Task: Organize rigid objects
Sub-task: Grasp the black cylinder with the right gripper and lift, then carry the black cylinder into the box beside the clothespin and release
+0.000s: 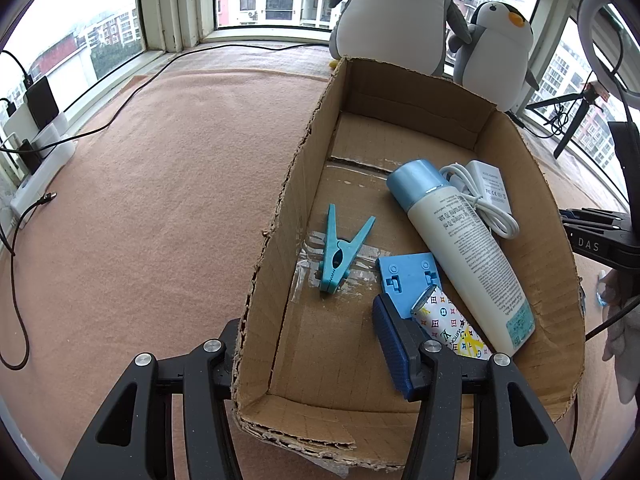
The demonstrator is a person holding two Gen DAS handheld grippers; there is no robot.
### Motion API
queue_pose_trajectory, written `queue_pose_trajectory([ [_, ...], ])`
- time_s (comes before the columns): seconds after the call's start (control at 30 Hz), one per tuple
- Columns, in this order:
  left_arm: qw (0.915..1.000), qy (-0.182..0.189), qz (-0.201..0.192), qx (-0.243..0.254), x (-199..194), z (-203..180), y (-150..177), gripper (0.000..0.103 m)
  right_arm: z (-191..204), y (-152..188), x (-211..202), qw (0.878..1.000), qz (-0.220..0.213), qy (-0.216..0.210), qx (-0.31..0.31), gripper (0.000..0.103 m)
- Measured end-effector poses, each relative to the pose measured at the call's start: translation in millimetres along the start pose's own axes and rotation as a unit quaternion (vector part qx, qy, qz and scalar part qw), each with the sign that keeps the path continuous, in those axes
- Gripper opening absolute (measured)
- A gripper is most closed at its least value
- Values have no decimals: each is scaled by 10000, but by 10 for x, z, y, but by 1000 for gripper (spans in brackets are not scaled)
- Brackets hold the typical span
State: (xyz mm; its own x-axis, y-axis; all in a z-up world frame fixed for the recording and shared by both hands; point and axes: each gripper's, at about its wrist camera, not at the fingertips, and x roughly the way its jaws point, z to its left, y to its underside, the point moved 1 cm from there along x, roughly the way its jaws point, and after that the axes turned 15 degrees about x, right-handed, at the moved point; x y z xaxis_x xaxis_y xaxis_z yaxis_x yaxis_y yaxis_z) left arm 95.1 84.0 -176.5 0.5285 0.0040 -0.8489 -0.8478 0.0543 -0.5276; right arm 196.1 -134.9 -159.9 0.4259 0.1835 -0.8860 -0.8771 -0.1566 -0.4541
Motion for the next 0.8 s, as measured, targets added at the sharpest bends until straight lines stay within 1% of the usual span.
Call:
queue_pose_trajectory([
  [0.23, 10000, 0, -1, 0, 1, -1, 2, 57, -46, 26, -94, 9995, -129, -148, 251, 15],
  [0.43, 10000, 3, -2, -2, 1, 4, 0, 57, -17, 42, -391, 9976, -394, -378, 426, 15],
  [0.67, 10000, 5, -3, -5, 1, 5, 0, 57, 276, 47, -753, 9941, -670, -788, 335, 15],
  [0.8, 10000, 6, -2, -4, 1, 6, 0, 57, 500, 33, -836, 9919, -677, -1050, 246, 15],
])
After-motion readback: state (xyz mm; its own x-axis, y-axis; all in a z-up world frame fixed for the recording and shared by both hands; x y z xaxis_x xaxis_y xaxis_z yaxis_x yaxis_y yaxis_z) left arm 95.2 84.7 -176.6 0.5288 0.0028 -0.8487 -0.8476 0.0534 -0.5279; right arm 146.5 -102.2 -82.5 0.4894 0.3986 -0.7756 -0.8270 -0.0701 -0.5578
